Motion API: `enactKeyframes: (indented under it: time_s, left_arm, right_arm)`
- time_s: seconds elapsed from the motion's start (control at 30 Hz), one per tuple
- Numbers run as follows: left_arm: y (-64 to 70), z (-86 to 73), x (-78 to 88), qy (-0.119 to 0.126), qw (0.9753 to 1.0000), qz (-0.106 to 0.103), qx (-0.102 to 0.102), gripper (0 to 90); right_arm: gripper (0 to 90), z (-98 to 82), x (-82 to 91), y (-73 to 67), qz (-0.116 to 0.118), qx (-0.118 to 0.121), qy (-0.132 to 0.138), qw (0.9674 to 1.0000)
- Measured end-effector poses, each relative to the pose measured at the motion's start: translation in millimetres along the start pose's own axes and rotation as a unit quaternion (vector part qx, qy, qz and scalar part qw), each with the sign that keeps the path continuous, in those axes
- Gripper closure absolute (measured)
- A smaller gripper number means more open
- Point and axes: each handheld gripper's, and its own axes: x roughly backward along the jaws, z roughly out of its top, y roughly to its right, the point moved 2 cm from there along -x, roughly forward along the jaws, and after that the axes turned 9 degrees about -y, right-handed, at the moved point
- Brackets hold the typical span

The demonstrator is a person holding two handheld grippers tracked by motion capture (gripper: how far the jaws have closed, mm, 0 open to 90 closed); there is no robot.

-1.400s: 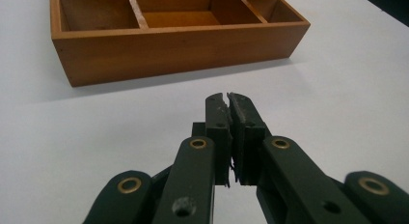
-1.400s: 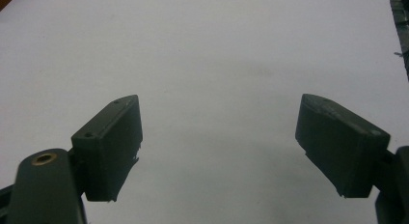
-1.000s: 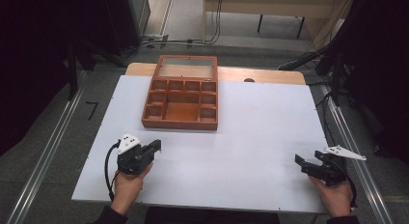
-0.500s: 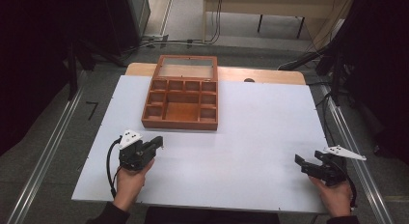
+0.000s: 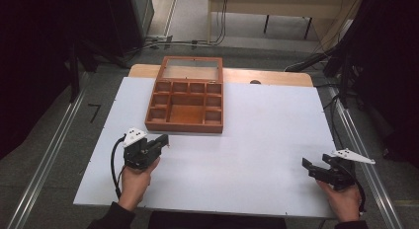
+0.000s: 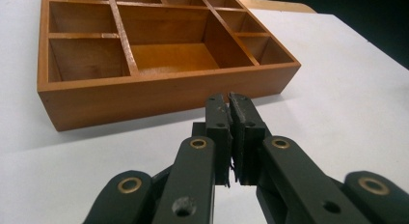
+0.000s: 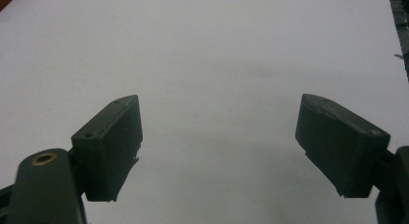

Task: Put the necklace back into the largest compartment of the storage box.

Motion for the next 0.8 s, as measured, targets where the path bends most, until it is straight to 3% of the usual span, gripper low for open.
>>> enactKeyframes:
  time_s: [0.8]
  left_arm:
    - [-2.0,19.7,-13.9,0.004,0.9999,0.001,0.010,87.5]
  right_arm:
    - [15.0,0.1,0.0,-0.1,0.000,0.001,0.000,1.0000]
